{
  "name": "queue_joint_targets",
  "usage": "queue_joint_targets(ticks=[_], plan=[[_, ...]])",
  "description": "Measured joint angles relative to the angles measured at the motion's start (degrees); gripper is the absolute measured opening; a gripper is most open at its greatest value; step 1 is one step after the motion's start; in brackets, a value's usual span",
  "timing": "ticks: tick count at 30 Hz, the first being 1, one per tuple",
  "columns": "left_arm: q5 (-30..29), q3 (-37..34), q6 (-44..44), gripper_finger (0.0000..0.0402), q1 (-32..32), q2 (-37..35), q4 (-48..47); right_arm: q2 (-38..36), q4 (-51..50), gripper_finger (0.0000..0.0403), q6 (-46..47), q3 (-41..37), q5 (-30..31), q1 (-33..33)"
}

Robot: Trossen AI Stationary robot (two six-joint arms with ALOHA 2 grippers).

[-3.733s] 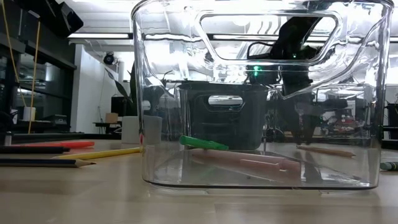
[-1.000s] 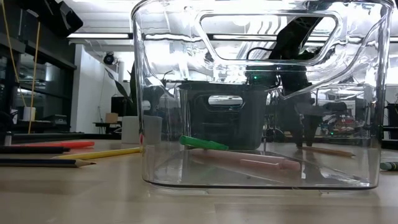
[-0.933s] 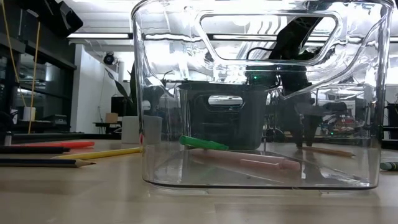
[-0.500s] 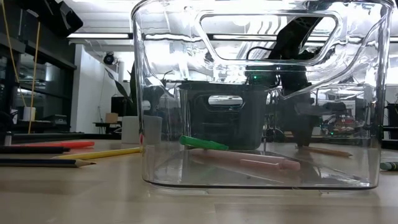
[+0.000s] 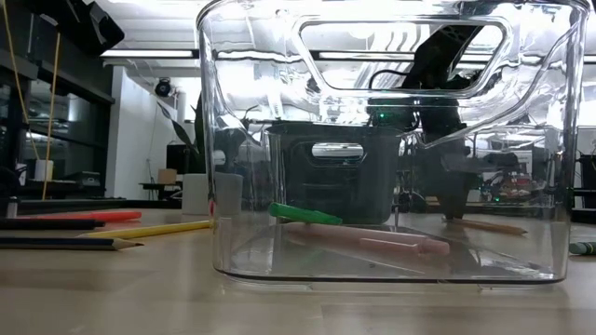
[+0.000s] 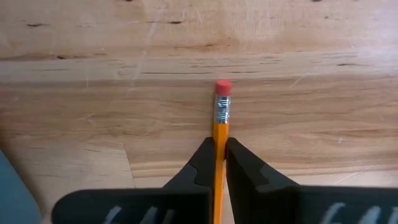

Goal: Sort pens & pencils
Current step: Put the orange pencil into the blue bin

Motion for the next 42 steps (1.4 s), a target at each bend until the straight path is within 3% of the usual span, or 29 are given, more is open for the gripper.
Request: queue_joint_targets(ticks=[23,42], plan=[[0.0,0.0,0.0,0.0145,0.0,0.0,0.0,-6.3,-1.0,0.0004,-0.9,-0.2,-0.3,-2.0],[0.0,0.0,0.0,0.0145,0.0,0.0,0.6,-20.2,-1.7,0.0004,-4.3,-0.1,-0.8,-7.0]])
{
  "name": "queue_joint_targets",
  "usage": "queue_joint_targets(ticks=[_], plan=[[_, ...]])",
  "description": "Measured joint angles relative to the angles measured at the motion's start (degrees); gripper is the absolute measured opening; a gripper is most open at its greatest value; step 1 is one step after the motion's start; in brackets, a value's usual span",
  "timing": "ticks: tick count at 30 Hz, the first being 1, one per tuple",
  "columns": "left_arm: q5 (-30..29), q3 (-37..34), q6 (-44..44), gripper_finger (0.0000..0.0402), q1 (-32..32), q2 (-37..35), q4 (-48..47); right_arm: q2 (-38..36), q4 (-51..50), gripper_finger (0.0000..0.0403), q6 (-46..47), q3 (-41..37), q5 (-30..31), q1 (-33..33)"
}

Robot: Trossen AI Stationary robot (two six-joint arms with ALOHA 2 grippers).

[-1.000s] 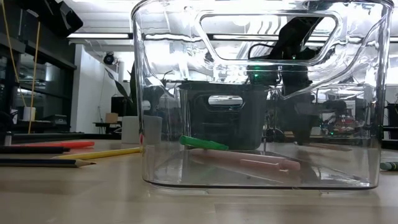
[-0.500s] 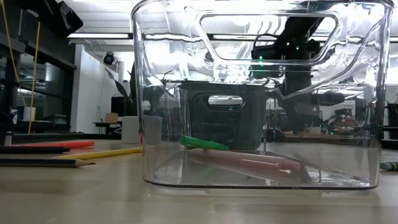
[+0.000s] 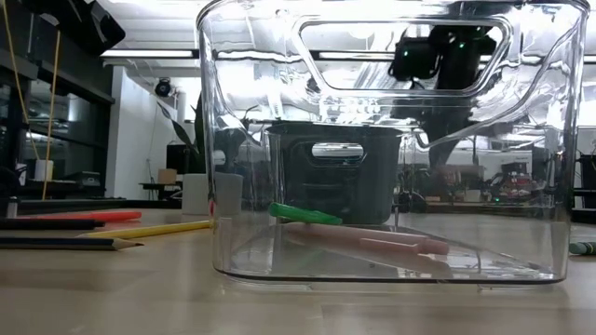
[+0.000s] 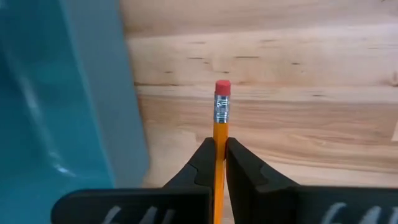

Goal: Sort pens & pencils
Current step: Put the orange pencil into the blue bin

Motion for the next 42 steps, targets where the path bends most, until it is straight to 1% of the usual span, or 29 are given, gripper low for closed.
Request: queue_joint_targets(ticks=[11,19,29,36,42], plan=[[0.0,0.0,-0.9,0.0145,0.0,0.0,0.1,-8.4,0.7,0.0004,-0.5,0.0,0.0,-1.4],[-0.4,0.0,-1.8,0.0145,0.0,0.0,0.4,-11.3,6.3,0.0004,-1.1,0.0,-1.5,-1.4],[-0.4,0.0,-3.0,0.0145,0.0,0.0,0.4,-12.6,14.1,0.0004,-1.0,0.0,-3.4,-1.4],[-0.5,0.0,-3.2,0.0145,0.0,0.0,0.6,-12.6,21.7,0.0004,0.0,0.0,-3.6,-1.5],[-0.5,0.0,-3.2,0.0145,0.0,0.0,1.9,-11.5,24.3,0.0004,1.4,0.0,-2.8,-1.6]])
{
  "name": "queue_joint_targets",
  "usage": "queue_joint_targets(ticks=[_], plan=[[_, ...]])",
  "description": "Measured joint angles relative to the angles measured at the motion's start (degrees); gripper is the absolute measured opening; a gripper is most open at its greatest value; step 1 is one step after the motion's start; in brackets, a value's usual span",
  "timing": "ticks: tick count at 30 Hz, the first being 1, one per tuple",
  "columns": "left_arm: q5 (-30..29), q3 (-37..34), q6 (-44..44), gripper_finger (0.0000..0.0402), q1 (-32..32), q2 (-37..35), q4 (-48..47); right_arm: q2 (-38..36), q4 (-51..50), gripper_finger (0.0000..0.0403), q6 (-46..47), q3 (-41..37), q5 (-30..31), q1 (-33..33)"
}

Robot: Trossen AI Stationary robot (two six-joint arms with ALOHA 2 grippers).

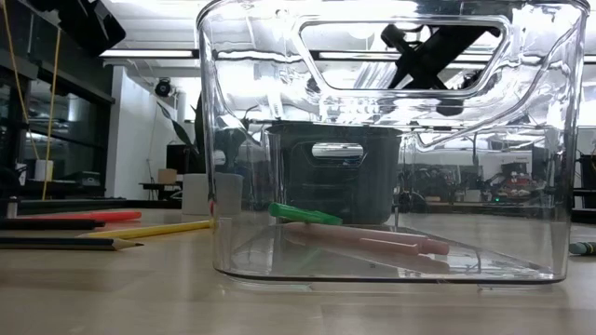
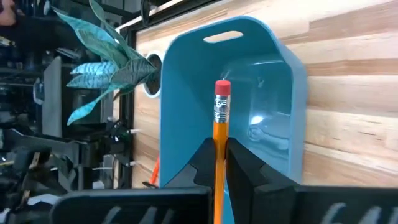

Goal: Sort pens & pencils
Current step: Put the orange pencil into the blue bin

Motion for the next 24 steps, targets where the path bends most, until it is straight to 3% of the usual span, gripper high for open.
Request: queue_joint_targets(ticks=[24], plan=[[0.0,0.0,1.6,0.0145,0.0,0.0,0.9,12.9,13.6,0.0004,2.2,0.0,-3.1,2.1]])
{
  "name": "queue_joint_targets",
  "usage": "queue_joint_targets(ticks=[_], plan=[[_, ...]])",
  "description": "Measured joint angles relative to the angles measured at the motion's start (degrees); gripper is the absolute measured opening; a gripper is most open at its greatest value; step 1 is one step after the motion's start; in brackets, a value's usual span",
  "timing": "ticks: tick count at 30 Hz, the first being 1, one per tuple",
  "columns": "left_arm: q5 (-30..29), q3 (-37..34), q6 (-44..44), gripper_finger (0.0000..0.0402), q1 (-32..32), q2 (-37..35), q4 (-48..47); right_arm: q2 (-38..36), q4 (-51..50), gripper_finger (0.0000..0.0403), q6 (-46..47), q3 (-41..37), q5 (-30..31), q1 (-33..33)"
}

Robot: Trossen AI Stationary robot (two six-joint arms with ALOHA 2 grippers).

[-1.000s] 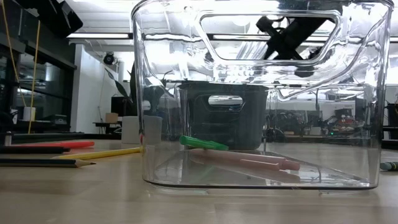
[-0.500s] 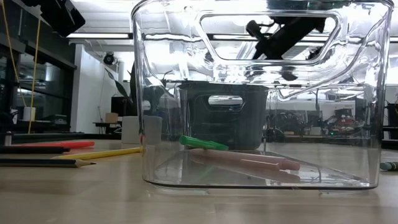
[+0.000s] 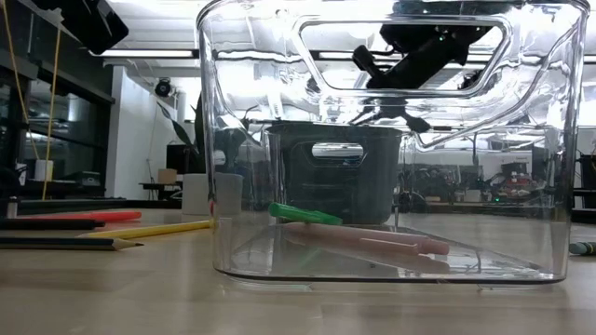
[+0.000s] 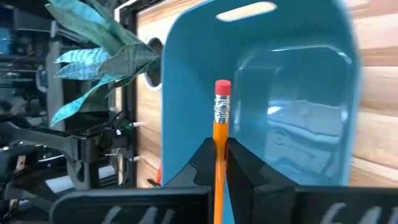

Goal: Sort pens & pencils
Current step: Put the orange pencil into the blue bin

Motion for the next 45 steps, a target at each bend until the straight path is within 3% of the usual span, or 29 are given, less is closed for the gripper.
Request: queue_joint_targets(ticks=[6,14,25,35,45], plan=[[0.4,0.0,0.1,0.0145,0.0,0.0,0.0,3.4,-1.3,0.0004,-1.5,5.4,0.3,0.6],[0.8,0.0,0.1,0.0145,0.0,0.0,-0.1,12.2,-21.7,0.0004,-9.6,21.3,1.7,0.9],[1.7,0.0,0.1,0.0145,0.0,0.0,-0.4,24.7,-35.6,0.0004,-14.0,38.3,3.9,2.8],[1.7,0.0,1.4,0.0145,0.0,0.0,-0.5,29.8,-38.5,0.0004,-12.6,40.7,5.0,3.7],[1.7,0.0,2.1,0.0145,0.0,0.0,-0.5,29.9,-38.9,0.0004,-11.1,40.7,6.9,3.8]])
